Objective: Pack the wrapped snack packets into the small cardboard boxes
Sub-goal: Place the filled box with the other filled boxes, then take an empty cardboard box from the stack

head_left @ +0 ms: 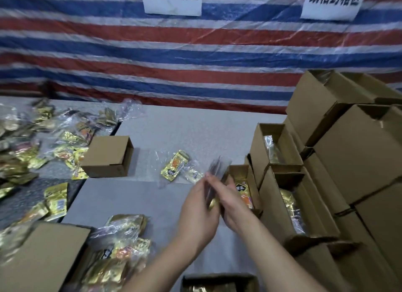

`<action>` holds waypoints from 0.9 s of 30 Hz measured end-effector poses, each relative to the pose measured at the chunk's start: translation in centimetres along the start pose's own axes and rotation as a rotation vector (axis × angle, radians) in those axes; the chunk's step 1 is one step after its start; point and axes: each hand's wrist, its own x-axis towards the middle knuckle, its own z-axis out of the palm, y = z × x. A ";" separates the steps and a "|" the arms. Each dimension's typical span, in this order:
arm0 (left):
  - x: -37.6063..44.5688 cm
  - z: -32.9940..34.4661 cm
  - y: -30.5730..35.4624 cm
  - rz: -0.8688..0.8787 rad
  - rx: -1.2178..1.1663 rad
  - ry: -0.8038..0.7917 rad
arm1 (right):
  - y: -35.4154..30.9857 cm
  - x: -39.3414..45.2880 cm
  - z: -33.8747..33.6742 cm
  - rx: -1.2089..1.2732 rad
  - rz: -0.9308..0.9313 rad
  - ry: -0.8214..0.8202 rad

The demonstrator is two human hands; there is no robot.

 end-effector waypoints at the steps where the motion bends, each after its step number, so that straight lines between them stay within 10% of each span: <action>1: -0.4 -0.1 1.0 0.036 0.056 0.000 | -0.5 -0.5 -0.2 0.037 -0.015 0.000; 8: -3.9 -3.2 0.4 -0.055 -0.080 -0.194 | -2.1 -5.9 -5.8 -0.116 -0.015 -0.102; 14: -12.1 -1.8 -11.5 -0.319 0.298 -0.401 | 0.5 -9.1 -7.9 -0.966 -0.094 -0.515; 19: -14.4 0.0 -15.1 -0.423 0.104 -0.323 | 6.3 -8.9 -7.6 -1.504 0.067 -0.850; 27: -13.5 0.1 -15.4 -0.355 0.129 -0.382 | 13.1 -5.0 -7.8 -1.829 0.221 -0.829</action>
